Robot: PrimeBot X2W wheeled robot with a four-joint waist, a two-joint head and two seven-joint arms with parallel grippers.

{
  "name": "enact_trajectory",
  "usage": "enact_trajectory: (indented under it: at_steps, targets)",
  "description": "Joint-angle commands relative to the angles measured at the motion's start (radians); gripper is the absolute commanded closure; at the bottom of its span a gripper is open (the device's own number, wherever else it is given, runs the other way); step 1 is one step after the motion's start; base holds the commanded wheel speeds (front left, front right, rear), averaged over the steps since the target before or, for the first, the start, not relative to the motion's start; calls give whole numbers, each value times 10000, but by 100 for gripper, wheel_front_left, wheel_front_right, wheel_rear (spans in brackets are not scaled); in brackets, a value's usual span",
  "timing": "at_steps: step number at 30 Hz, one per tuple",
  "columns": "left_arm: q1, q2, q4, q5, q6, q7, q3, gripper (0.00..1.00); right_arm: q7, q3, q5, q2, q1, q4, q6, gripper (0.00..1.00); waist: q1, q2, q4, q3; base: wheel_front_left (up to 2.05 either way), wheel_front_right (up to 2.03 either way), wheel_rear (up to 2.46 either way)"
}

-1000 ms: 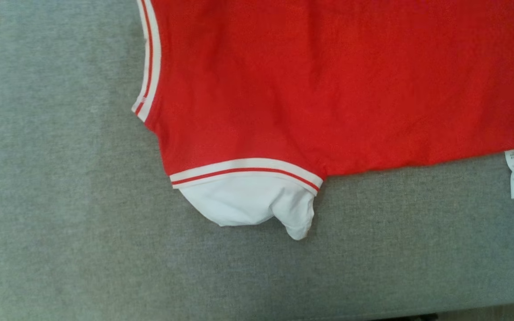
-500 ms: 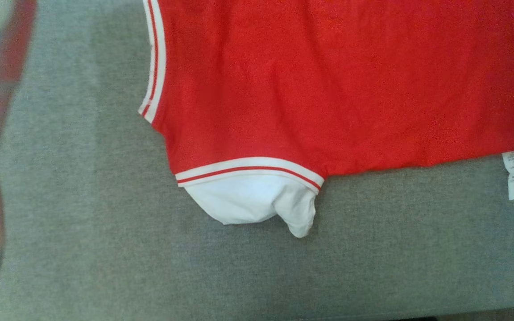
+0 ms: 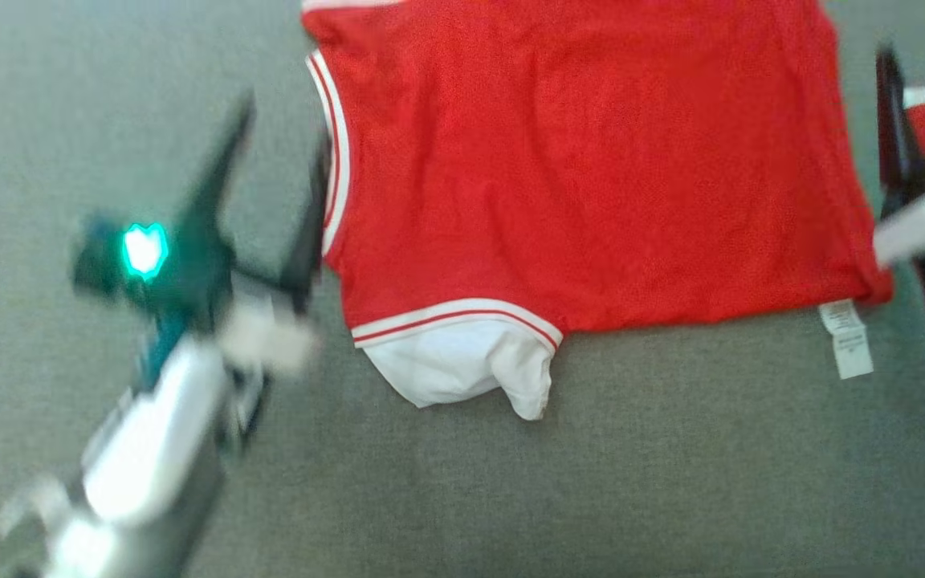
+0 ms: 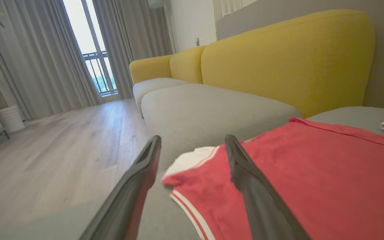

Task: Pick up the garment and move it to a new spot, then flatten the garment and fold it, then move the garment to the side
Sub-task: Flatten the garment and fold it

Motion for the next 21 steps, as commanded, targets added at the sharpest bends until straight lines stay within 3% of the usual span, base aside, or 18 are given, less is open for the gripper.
enact_trajectory:
  at_steps: [1, 5, 9, 15, 21]
  targets:
    - [851, 157, -605, -155, 194, -39, 571, 0, -62, -341, -127, 75, 1055, -564, 67, 0, 5, -1, 67, -997, 0, 0, 0]
    - [3190, -380, -1086, -595, 372, -39, 716, 0, -62, -1149, -446, 510, 2879, -1349, 67, 0, 5, -1, -1, -1432, 0, 0, 0]
    - [4396, -849, -651, -774, 255, -39, 553, 0, 94, -1789, -691, 958, 3981, -2052, 67, 0, 5, -1, -77, -1629, 0, 0, 0]
    - [4345, -1396, 934, -892, -564, 179, -214, 0, 565, -2299, -1200, 1467, 4658, -2943, 67, 0, 5, -1, -213, -1613, 0, 0, 0]
    - [3813, -1746, 2212, -973, -1097, 791, -683, 0, 863, -2585, -1455, 1674, 4846, -3453, 67, 0, 5, -1, -323, -1502, 0, 0, 0]
